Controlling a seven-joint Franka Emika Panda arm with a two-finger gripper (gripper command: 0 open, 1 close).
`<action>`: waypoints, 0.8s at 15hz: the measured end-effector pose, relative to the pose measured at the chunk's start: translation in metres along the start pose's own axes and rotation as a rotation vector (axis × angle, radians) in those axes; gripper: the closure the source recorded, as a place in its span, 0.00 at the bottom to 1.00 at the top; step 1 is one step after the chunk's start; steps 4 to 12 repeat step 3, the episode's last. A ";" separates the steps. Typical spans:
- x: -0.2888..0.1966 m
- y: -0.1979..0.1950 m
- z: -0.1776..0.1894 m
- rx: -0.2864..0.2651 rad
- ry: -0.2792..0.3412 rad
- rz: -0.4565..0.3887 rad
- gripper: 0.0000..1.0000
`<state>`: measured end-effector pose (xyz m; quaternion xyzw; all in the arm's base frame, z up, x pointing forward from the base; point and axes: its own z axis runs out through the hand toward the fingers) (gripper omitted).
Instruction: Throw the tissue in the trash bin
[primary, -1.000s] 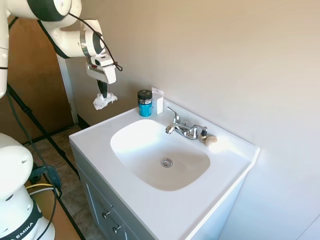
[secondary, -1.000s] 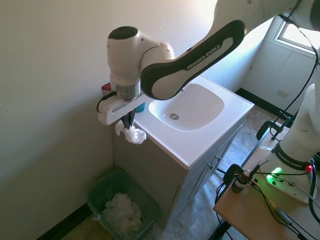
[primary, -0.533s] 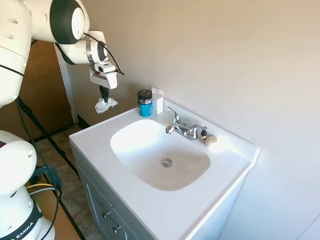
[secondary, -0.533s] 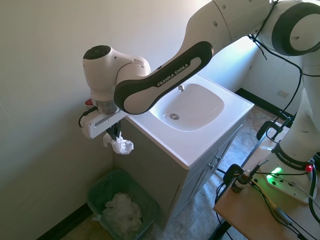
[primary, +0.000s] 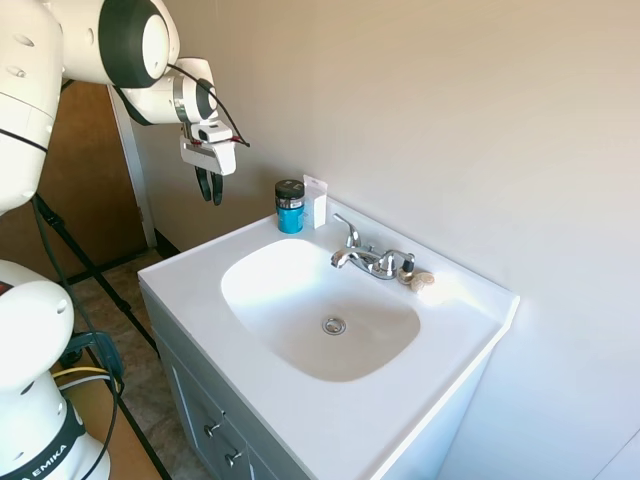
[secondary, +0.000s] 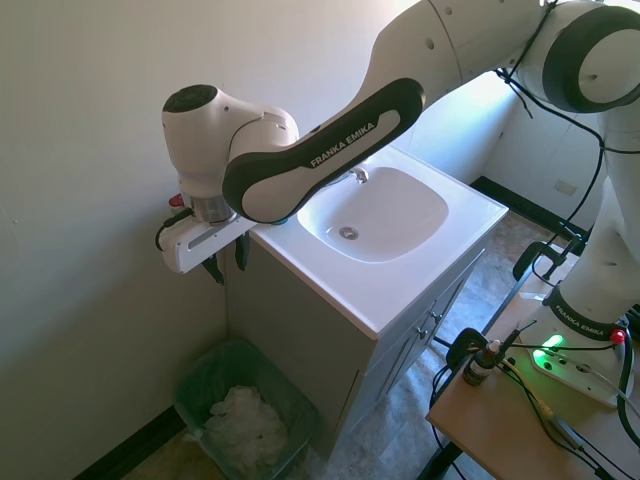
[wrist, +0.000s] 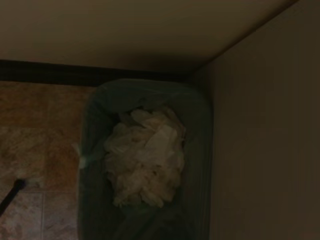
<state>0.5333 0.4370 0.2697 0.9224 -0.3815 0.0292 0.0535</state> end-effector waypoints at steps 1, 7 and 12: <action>-0.001 0.001 -0.013 0.014 0.006 -0.001 0.00; -0.008 0.008 -0.049 0.048 0.024 0.007 0.00; -0.008 0.008 -0.049 0.048 0.024 0.007 0.00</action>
